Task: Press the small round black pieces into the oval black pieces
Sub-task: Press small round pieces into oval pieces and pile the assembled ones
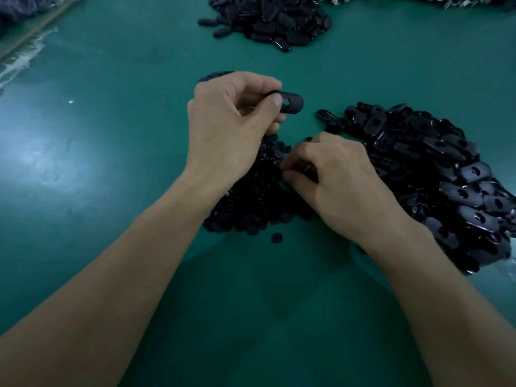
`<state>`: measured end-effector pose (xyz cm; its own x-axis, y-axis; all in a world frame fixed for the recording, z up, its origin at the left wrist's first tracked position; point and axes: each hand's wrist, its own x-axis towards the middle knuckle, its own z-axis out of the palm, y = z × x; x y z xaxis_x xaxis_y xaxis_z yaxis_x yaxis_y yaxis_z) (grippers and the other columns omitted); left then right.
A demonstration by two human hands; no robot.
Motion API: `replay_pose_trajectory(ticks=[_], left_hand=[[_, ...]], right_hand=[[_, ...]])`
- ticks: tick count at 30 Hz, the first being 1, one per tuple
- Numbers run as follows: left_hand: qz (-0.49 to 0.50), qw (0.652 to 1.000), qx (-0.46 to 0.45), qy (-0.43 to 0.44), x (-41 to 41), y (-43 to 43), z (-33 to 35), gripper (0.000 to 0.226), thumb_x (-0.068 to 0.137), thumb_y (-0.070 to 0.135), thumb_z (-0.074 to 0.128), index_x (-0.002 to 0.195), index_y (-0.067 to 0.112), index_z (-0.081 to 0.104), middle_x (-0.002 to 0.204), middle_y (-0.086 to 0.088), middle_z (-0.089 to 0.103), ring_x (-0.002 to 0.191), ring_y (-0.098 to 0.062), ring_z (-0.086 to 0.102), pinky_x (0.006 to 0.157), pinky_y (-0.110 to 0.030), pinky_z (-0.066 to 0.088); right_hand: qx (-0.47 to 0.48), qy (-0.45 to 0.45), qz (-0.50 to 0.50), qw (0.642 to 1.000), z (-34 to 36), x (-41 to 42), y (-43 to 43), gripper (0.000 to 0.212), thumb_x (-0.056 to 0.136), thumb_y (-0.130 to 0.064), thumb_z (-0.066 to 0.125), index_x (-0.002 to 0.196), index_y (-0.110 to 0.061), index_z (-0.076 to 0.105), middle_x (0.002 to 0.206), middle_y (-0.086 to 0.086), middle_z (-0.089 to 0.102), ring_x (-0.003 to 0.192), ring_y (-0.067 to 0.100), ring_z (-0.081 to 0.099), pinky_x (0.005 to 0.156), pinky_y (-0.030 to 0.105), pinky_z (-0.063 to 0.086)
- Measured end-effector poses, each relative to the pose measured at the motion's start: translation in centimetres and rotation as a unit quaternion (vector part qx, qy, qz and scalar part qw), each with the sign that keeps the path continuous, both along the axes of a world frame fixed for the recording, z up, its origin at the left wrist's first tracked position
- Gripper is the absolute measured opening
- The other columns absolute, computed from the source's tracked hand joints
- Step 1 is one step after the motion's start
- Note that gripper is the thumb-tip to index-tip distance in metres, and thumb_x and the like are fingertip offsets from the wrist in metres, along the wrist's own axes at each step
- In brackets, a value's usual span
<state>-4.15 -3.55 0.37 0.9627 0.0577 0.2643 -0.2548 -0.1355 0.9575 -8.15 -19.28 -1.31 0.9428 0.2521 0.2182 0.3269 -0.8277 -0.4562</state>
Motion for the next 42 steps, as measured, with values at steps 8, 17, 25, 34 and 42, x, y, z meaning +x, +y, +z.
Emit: replay_pose_trajectory(ticks=[8,17,25,34,42], left_hand=[[0.009,1.0,0.008,0.01,0.1,0.0,-0.2,0.013,0.091,0.004,0.069,0.093,0.018,0.071,0.08,-0.002,0.076,0.072,-0.015,0.076,0.07,-0.029,0.061],[0.011,1.0,0.024,-0.005,0.2,0.1,-0.3,0.014,0.091,0.005,0.069,0.093,0.018,0.072,0.08,0.0,0.076,0.072,-0.015,0.076,0.069,-0.029,0.062],[0.024,0.997,0.06,-0.03,0.2,0.3,-0.6,0.013,0.09,0.007,0.069,0.095,0.019,0.073,0.08,0.004,0.076,0.072,-0.011,0.076,0.073,-0.031,0.063],[0.01,0.989,0.133,-0.057,-0.1,-0.2,-0.8,0.014,0.088,0.011,0.071,0.095,0.022,0.076,0.082,0.011,0.075,0.077,-0.005,0.074,0.077,-0.03,0.062],[-0.044,0.99,0.124,-0.057,-0.4,-0.6,-0.7,0.019,0.086,0.01,0.072,0.089,0.029,0.072,0.081,0.011,0.075,0.077,-0.004,0.074,0.079,-0.033,0.062]], right_hand=[[0.119,-0.041,-0.02,0.992,0.6,0.0,0.2,0.002,0.095,-0.012,0.063,0.095,-0.014,0.064,0.084,-0.008,0.064,0.079,0.009,0.059,0.072,0.029,0.047],[0.094,-0.04,-0.023,0.994,0.8,0.2,0.0,0.026,0.102,-0.008,0.051,0.116,-0.014,0.072,0.101,0.002,0.069,0.094,0.013,0.063,0.083,0.018,0.046],[0.166,-0.105,-0.028,0.98,0.8,0.1,-0.1,0.016,0.098,-0.01,0.06,0.101,-0.019,0.073,0.086,-0.004,0.067,0.081,0.006,0.062,0.076,0.018,0.048],[0.253,-0.105,-0.087,0.958,1.1,0.3,0.1,0.012,0.093,-0.015,0.067,0.099,-0.022,0.075,0.085,-0.022,0.069,0.079,0.0,0.068,0.075,0.013,0.051],[0.296,-0.076,-0.087,0.948,1.0,0.6,-0.2,0.025,0.087,-0.015,0.074,0.093,-0.038,0.065,0.079,-0.018,0.07,0.077,0.001,0.07,0.073,0.017,0.054]])
